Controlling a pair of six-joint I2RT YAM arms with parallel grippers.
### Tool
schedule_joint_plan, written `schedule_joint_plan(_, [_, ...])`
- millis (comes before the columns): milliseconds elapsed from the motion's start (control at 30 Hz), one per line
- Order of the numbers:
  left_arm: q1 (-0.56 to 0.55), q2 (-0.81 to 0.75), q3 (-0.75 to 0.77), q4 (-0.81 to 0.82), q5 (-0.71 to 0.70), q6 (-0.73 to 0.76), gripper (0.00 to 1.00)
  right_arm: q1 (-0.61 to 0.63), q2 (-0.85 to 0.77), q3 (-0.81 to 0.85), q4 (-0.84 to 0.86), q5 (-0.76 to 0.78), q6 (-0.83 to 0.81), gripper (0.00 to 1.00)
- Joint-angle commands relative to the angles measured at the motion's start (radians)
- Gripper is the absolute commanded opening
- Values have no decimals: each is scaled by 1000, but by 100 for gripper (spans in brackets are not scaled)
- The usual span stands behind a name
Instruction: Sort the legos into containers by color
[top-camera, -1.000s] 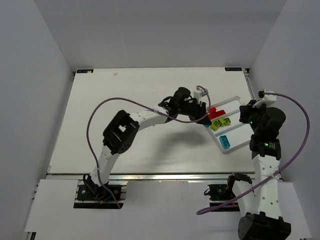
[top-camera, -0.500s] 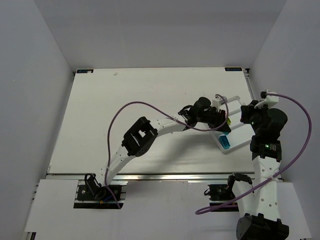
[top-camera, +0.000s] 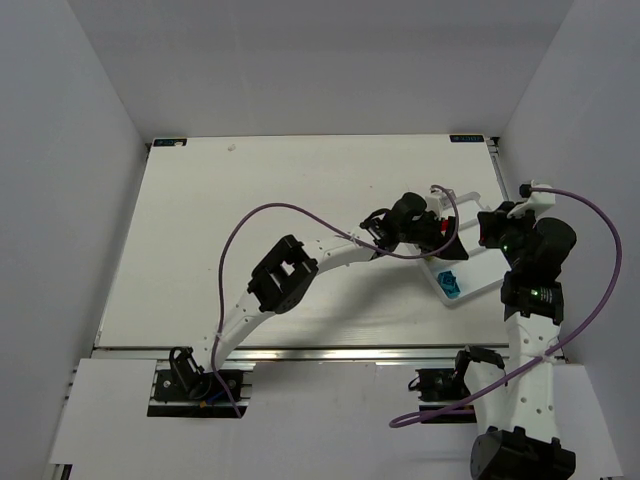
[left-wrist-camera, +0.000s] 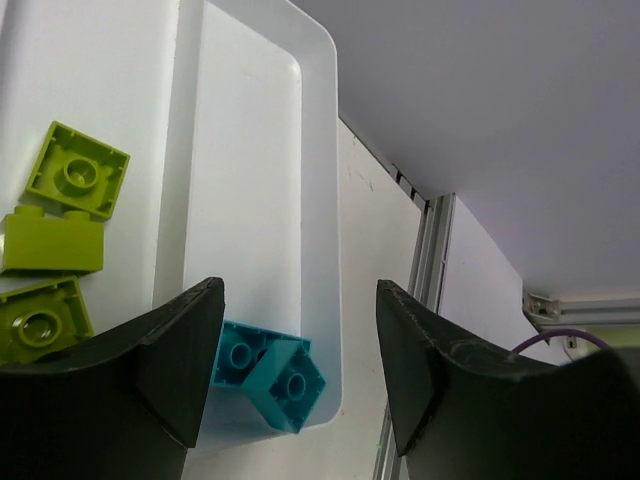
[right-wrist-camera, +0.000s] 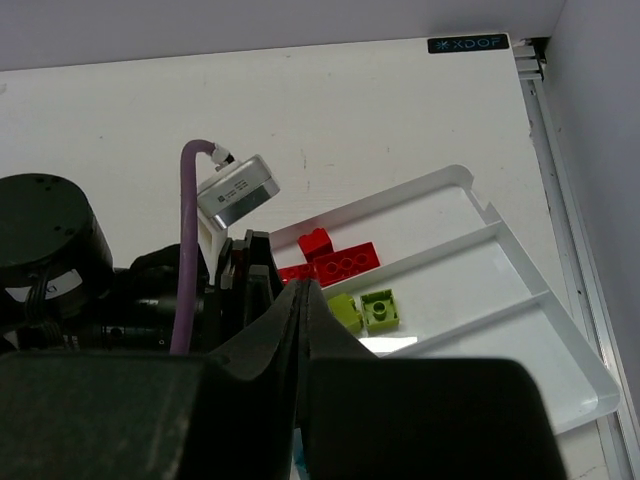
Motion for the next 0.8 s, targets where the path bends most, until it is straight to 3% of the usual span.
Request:
schedule_joint_plan(0, [5,-177,8,-49,-47,51,72,-16,-38,-18,60,-61,-16,0])
schedule_joint_plan(67, [19,-258,-88,-69,-107,85,70,-20,-71,-37,84,-115,-25,0])
schedule_joint_plan(133, [44,-405,-173,-89,-206,120,67,-28,-90,-54,99,-164,-33,8])
schedule_joint_plan(200, [59,-514,-303,-156,-288,195,58,-34,-84,-61,99,-271,-48,28])
schedule_joint_plan(233, [74,-627,-354,-177,-322,220,39,-31,-63,-58,95,-308,-57,35])
schedule_joint_plan(267, [74,-687,-454,-226,-401,276,28,-34,-49,-57,74,-378,-65,53])
schedule_joint_plan(333, [96,-874,-570,-277,-483,362,20,-33,8,-45,46,-437,-106,71])
schedule_joint_plan(367, [96,-942,-698,-321,-570,390,21,-31,31,-36,23,-496,-120,89])
schedule_joint_plan(433, [105,-1074,-831,-358,-630,453,40,-26,97,-2,-46,-515,-145,89])
schedule_joint_plan(467, [116,-1213,-965,-389,-696,466,70,-25,114,6,-66,-547,-154,89])
schedule_joint_plan(533, [116,-1350,-1094,-403,-745,495,92,-26,149,17,-89,-528,-127,89])
schedule_joint_plan(567, [116,-1480,-1153,-412,-768,502,98,-25,155,20,-85,-496,-107,89])
schedule_joint_plan(700, [116,-1750,-1397,-432,-880,522,98,-31,162,26,-72,-445,-44,89])
schedule_joint_plan(767, [116,-1823,-1423,-432,-900,526,98,-33,160,17,-59,-446,2,89])
